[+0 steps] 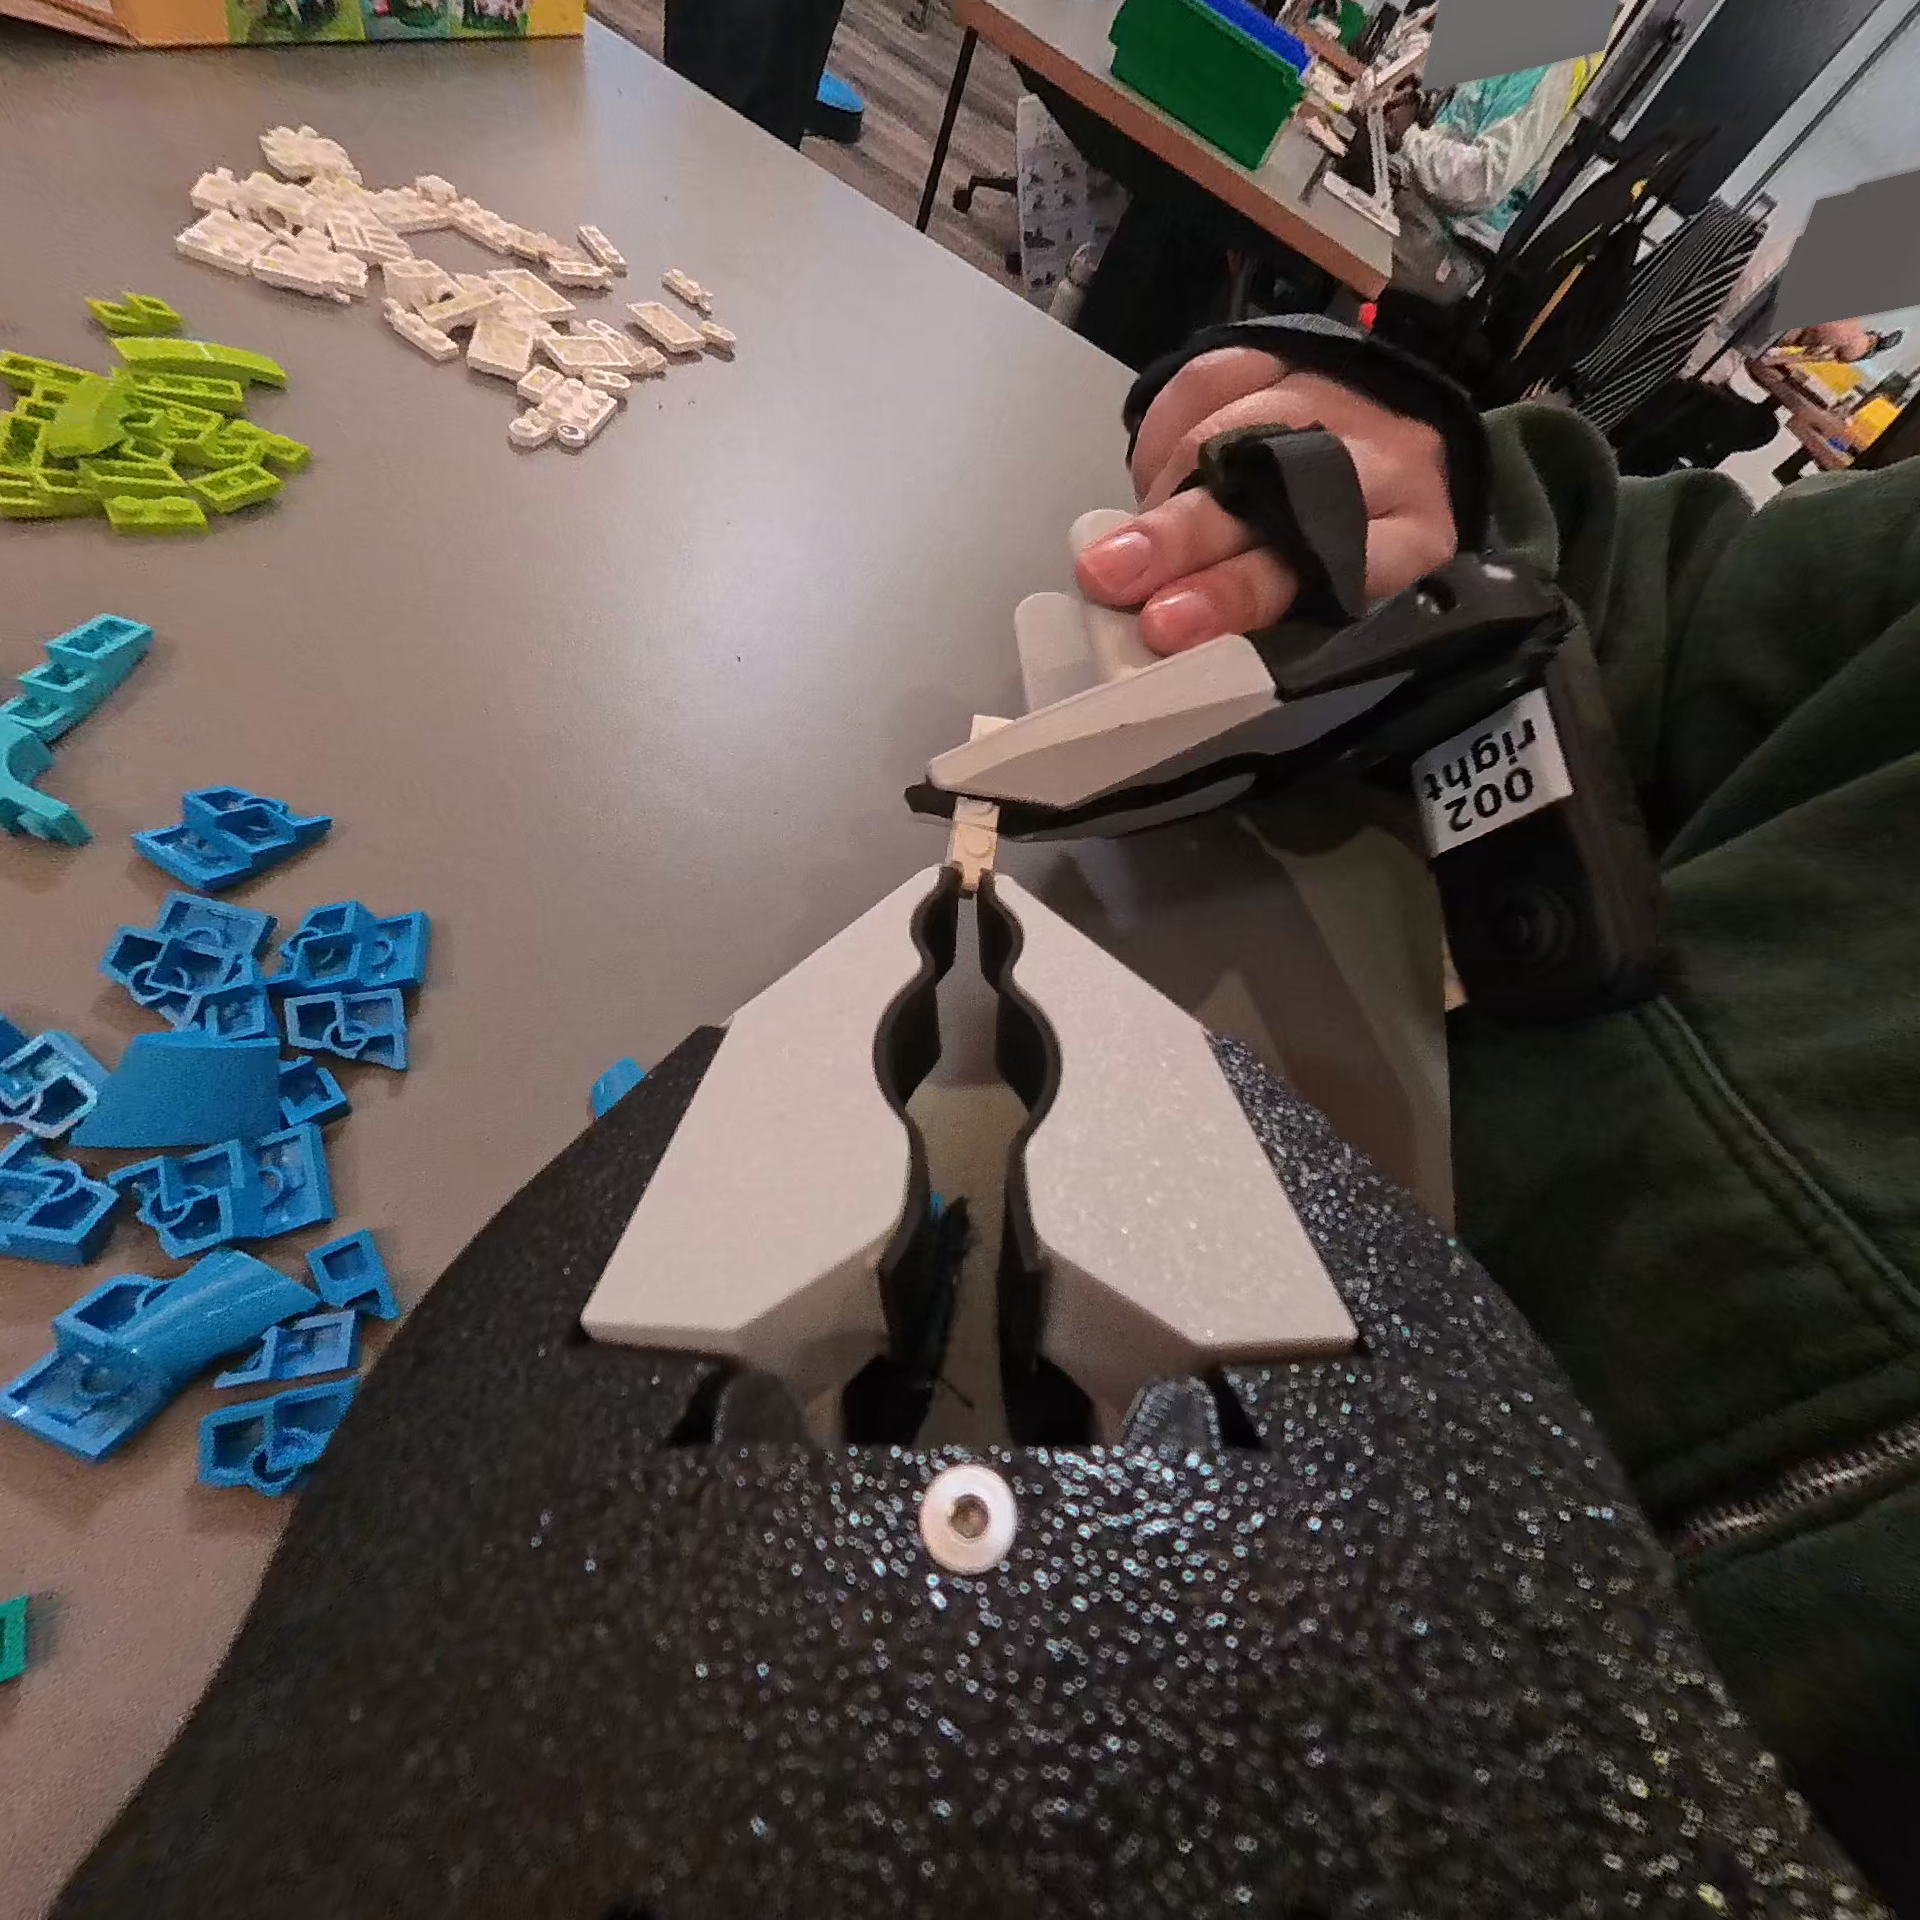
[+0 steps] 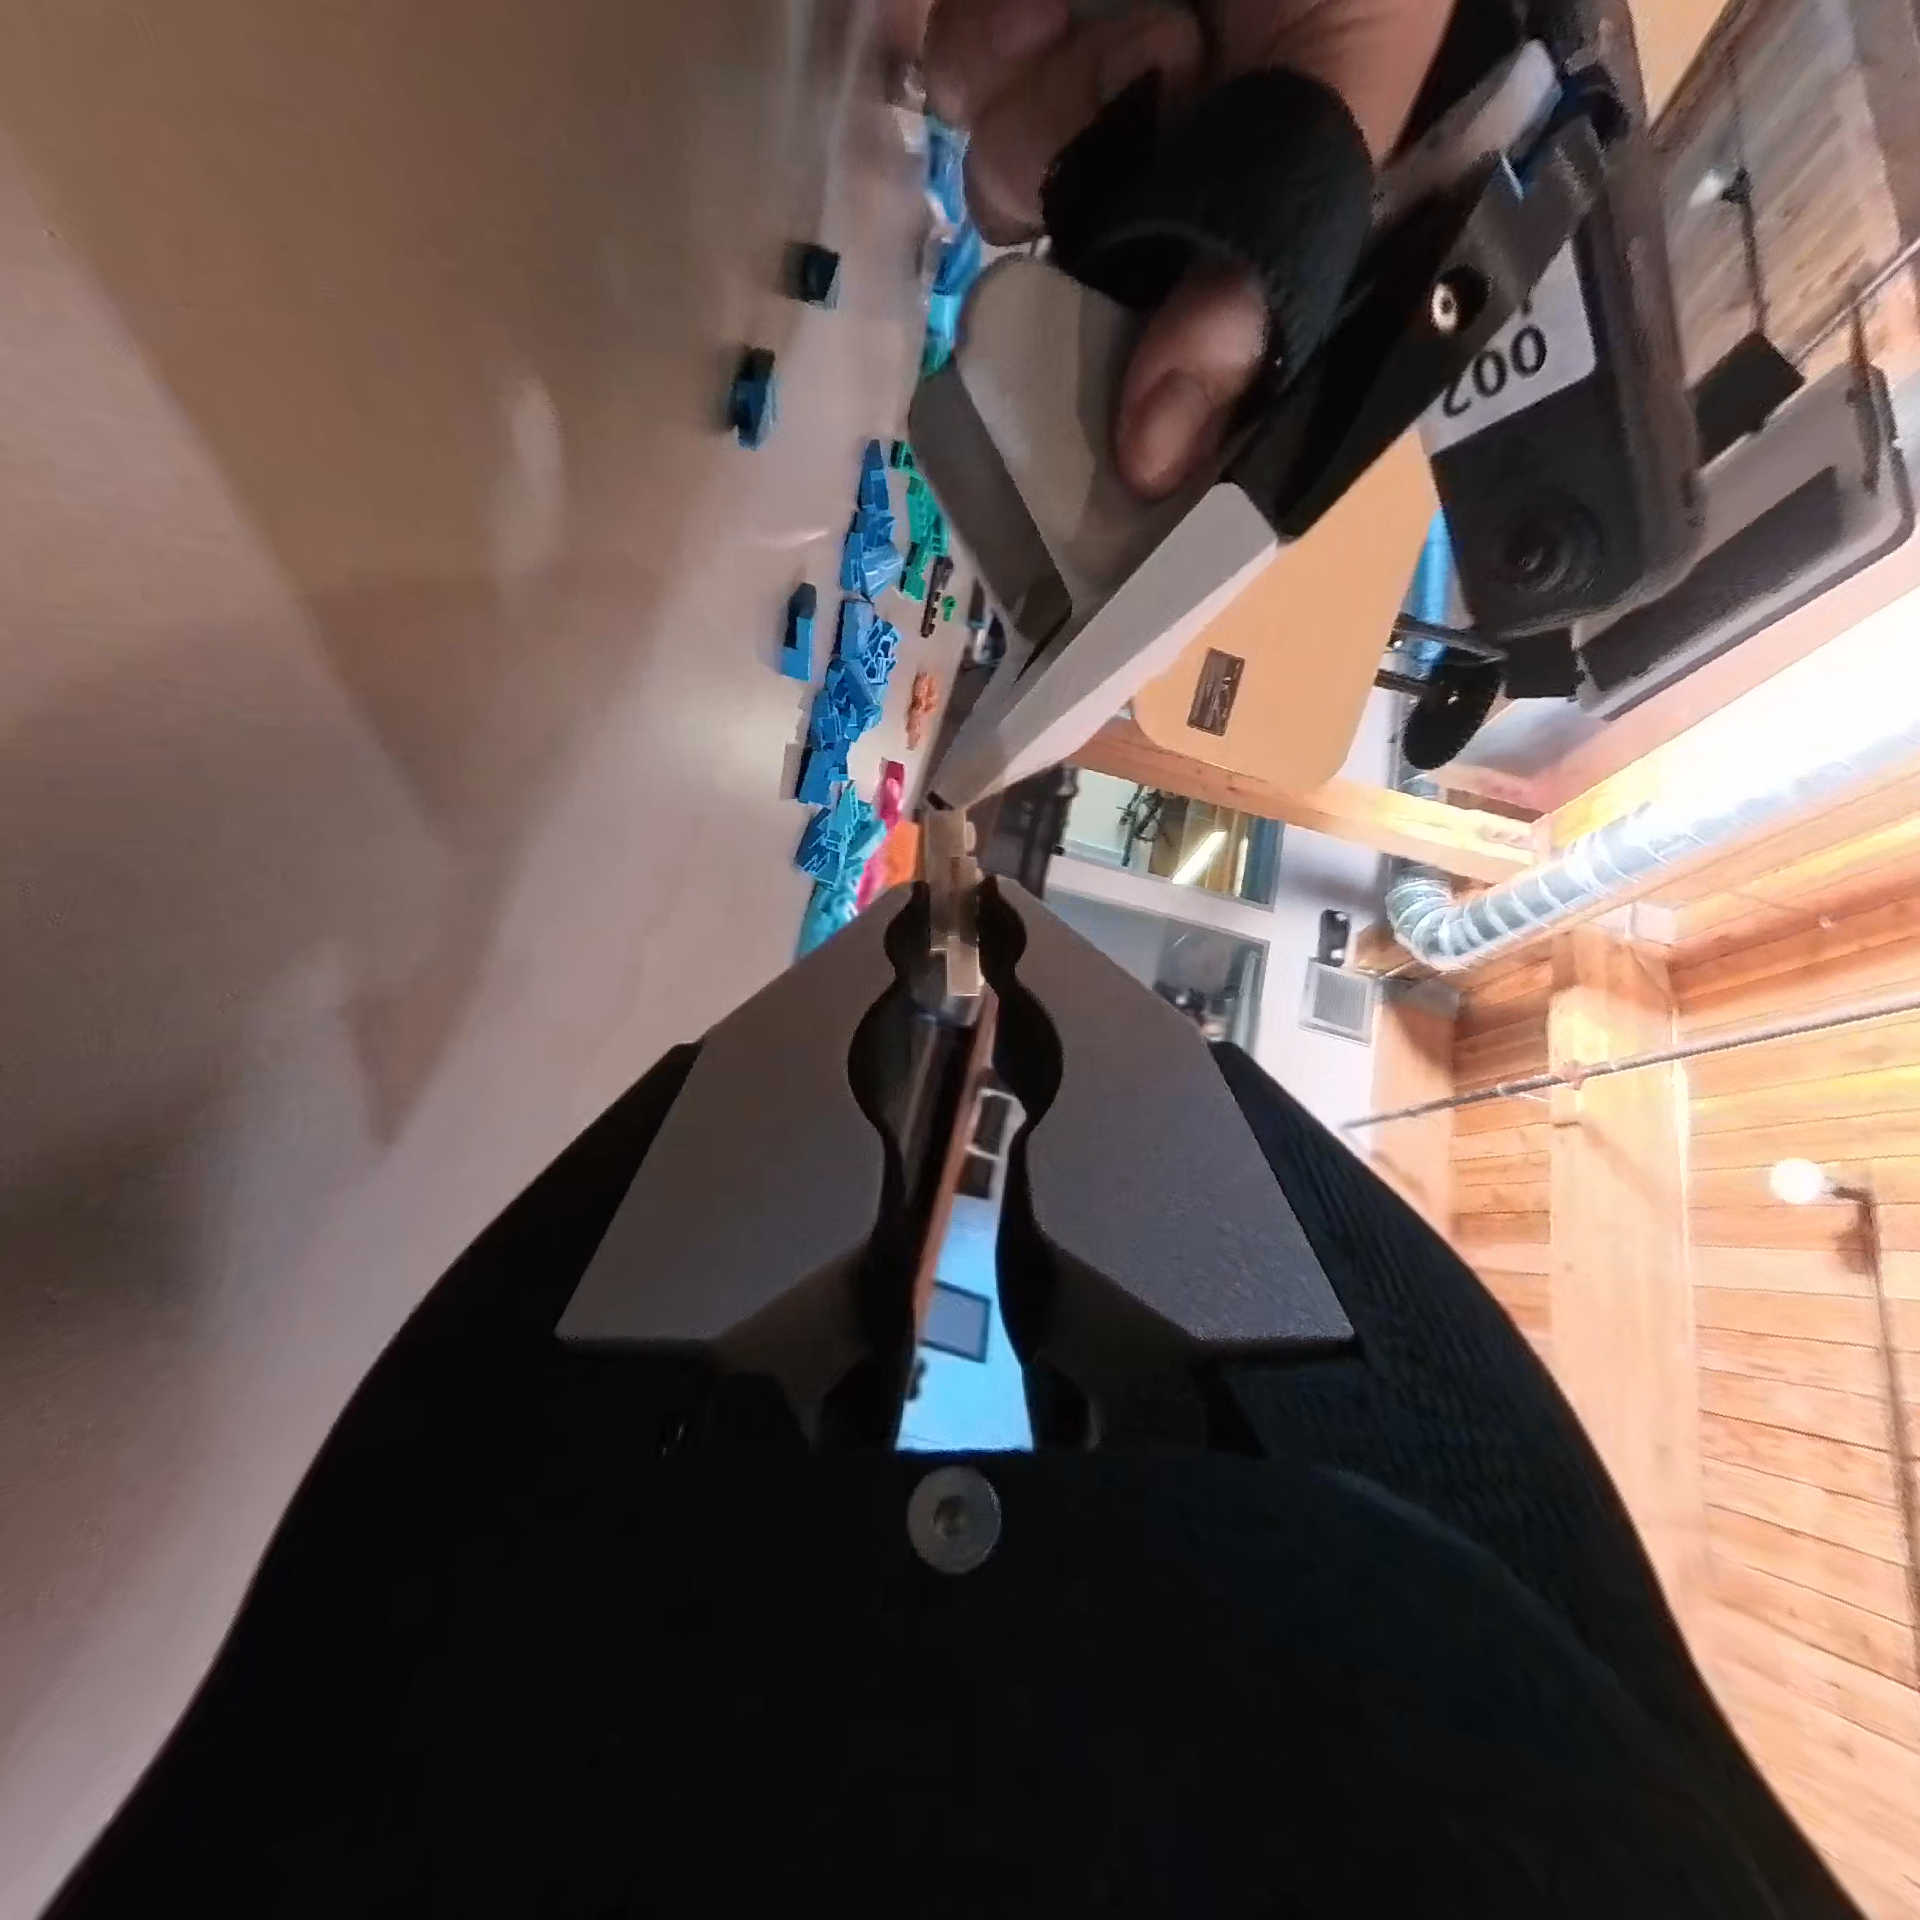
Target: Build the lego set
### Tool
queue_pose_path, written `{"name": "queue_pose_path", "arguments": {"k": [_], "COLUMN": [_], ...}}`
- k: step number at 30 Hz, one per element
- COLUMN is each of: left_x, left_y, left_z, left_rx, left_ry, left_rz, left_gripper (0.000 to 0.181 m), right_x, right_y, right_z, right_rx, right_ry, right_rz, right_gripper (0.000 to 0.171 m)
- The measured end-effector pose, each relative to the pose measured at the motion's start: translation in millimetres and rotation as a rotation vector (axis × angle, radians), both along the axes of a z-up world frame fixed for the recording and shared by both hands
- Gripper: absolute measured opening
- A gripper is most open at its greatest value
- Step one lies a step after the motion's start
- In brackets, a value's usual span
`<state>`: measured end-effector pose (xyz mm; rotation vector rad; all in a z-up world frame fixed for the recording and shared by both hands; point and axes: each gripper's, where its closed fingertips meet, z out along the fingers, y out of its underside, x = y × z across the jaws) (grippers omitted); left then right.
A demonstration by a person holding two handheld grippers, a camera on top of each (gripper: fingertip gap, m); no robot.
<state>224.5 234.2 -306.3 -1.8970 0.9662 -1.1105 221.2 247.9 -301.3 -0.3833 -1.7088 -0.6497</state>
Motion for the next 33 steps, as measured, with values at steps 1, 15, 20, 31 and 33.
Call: {"name": "queue_pose_path", "arguments": {"k": [1, 15, 20, 31, 33], "left_x": [-0.1, 6.5, 7.8, 9.7, 11.1], "left_y": [0.7, 8.0, 7.8, 4.8, 1.7], "left_z": [1.2, 7.5, 0.8, 16.8, 14.8], "left_rx": [0.021, 0.887, 0.926, 1.098, 1.102], "left_ry": [0.0, 0.388, 0.433, 0.421, 0.421], "left_rz": [0.004, 0.008, -0.022, -0.005, -0.032], "left_gripper": [0.0, 0.013, 0.008, 0.009, 0.008], "right_x": [0.1, 5.3, 4.5, 5.2, 4.9], "right_y": [1.1, 3.6, -0.2, -1.8, -3.4], "right_z": [0.3, -10.0, -10.1, -1.1, -4.0], "right_rx": [-0.035, -0.589, -0.697, -0.821, -0.842], "right_ry": [0.015, 0.138, 0.162, 0.233, 0.222], "right_rz": [-0.003, -0.08, -0.073, -0.066, -0.064], "right_gripper": [0.006, 0.008, 0.008, 0.008, 0.008]}}
